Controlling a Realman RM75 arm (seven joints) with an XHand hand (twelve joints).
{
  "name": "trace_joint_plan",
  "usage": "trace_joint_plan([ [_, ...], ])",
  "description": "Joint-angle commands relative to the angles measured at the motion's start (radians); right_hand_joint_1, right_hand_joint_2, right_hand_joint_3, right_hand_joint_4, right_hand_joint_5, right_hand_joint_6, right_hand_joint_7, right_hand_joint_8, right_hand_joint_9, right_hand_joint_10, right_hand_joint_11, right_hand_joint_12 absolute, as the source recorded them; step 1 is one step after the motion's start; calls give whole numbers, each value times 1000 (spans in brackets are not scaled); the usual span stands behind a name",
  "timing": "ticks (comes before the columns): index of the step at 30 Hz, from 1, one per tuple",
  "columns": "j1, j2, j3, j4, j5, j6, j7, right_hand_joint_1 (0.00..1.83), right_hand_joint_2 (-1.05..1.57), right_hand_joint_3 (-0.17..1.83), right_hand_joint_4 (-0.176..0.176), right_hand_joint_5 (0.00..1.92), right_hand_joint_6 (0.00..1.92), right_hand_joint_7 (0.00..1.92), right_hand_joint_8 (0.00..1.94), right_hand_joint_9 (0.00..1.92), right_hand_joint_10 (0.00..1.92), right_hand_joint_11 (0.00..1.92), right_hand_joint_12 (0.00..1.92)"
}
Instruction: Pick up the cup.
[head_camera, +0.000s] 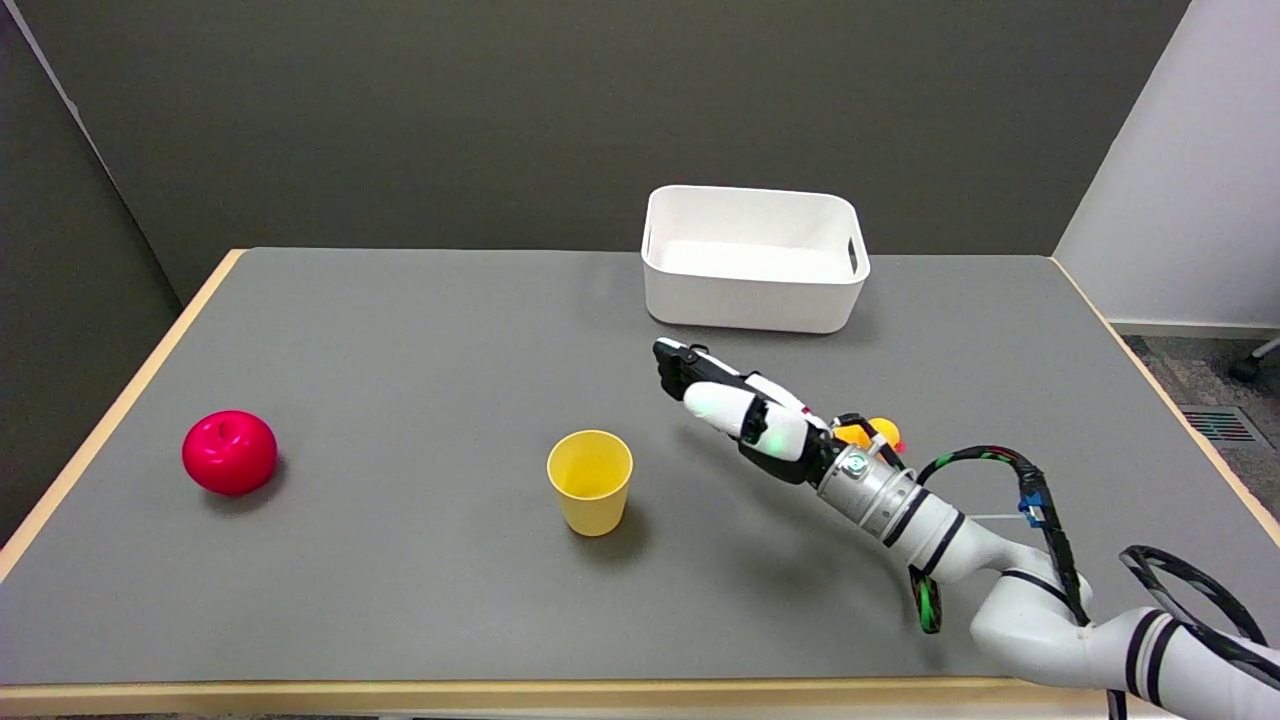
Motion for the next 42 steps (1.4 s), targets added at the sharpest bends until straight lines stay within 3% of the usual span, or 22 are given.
trace_joint_plan([
  [1, 66, -69, -5, -92, -148, 15, 6, 459, 625, 698, -176, -1, 132, -1, -1, -1, -1, -1, -1],
  [2, 66, -73, -5, -95, -153, 17, 6, 480, 562, 798, -176, -1, 111, -1, -1, -1, -1, -1, -1],
  [6, 65, -89, -9, -94, -173, 21, 6, 508, 554, 809, -176, -1, 105, -1, -1, -1, -1, -1, -1],
  [9, 60, -96, -20, -90, -176, 21, 6, 511, 645, 660, -176, -1, 119, -1, -1, -1, -1, -1, -1],
  [11, 59, -106, -29, -97, -176, 21, 6, 511, 554, 804, -176, -1, 98, -1, -1, -1, -1, -1, -1],
  [16, 56, -137, -38, -114, -176, 22, 6, 502, 650, 639, -176, -1, 87, -1, -1, -1, -1, -1, -1],
  [42, 90, -201, -78, -166, -225, 21, 6, 464, 636, 647, -176, -1, 92, -1, -1, -1, -1, -1, -1],
])
